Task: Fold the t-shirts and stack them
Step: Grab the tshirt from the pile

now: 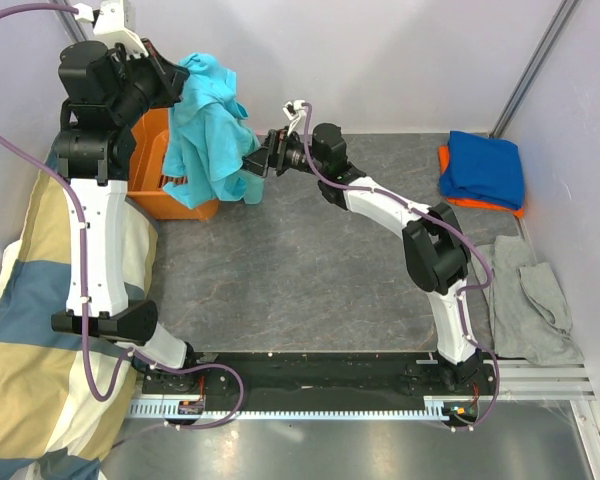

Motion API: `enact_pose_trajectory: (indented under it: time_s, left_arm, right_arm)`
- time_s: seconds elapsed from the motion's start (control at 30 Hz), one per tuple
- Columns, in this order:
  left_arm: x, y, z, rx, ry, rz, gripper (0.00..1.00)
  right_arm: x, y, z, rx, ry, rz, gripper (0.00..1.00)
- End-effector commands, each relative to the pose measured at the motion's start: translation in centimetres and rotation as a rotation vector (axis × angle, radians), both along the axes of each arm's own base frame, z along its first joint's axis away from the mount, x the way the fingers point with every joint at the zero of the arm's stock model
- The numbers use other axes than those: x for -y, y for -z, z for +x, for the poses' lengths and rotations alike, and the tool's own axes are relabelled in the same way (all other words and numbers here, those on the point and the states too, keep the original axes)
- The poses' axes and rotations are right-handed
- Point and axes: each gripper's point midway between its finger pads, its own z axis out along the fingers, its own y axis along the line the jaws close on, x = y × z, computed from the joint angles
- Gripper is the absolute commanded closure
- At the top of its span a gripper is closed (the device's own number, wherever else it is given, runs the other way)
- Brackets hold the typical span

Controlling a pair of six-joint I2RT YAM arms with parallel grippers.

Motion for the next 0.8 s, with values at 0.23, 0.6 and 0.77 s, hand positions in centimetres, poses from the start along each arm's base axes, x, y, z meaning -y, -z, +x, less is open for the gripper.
enact_pose_trajectory:
  time_s: [0.23, 0.6, 0.77]
  left_arm:
    - [-0.5, -3.8, -2.7, 0.129, 0.009, 0.039, 0.98]
    - [-0.2, -3.6, -2.9, 0.119, 0.028, 0.028, 0.98]
    - [-0.2, -3.5, -3.1, 0.114, 0.031, 0.025, 0.98]
  right_arm:
    - [2.7, 0.0, 4.1, 0.128, 0.272, -0.211, 0.02]
    - [2.8, -0.8, 5.8, 0.195, 0.327, -0.216, 0.02]
    - [1.6, -0.7, 6.8, 0.226, 0.293, -0.191, 0.02]
